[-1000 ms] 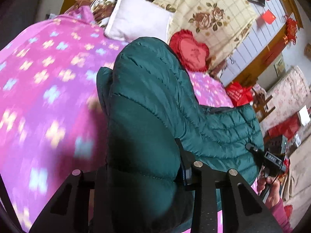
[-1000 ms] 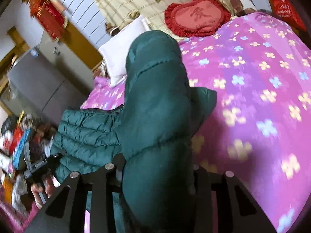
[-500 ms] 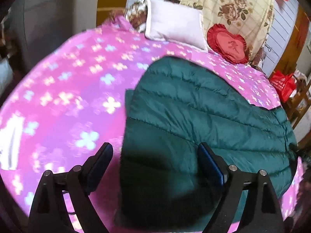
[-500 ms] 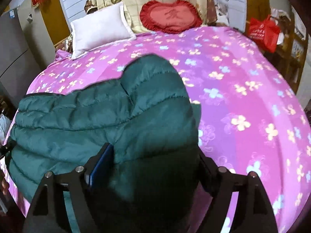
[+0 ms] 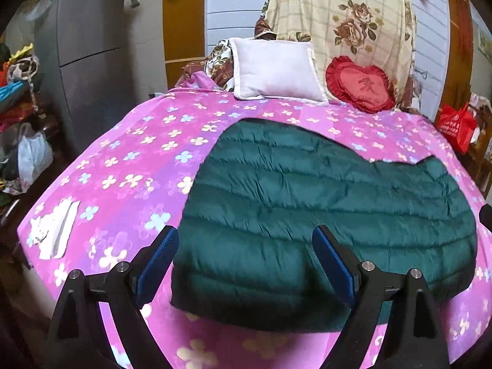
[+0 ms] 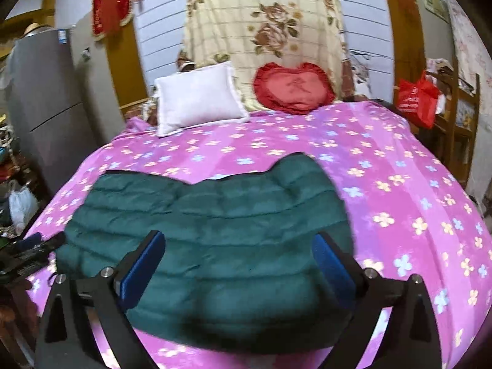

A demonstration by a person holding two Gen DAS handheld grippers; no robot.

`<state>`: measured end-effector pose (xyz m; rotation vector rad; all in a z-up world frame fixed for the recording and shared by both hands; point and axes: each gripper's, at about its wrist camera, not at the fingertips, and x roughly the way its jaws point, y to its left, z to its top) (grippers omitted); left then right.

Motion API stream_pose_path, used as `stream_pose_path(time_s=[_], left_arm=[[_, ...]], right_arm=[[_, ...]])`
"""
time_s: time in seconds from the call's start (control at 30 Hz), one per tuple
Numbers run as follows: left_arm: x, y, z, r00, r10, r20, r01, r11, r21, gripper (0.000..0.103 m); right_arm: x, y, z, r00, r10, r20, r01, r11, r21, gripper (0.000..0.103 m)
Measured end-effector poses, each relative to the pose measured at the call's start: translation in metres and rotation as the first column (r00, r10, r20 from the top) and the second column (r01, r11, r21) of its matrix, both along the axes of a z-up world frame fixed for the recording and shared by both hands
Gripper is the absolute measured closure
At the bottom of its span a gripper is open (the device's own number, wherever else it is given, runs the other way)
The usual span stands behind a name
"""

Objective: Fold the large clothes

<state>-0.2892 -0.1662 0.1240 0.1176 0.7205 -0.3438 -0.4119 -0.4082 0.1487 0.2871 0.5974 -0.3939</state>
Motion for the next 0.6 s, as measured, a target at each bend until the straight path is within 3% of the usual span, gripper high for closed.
stream_pose_path(time_s=[0.6], left_arm=[[-0.031,-0.015,-0.006,0.999,-0.018,0.029,0.018,1.000,0.000,0.031]], right_arm=[[0.009,0.044,-0.035,0.997,0.054,-0.051,-0.053,0.998,0.017,0.003]])
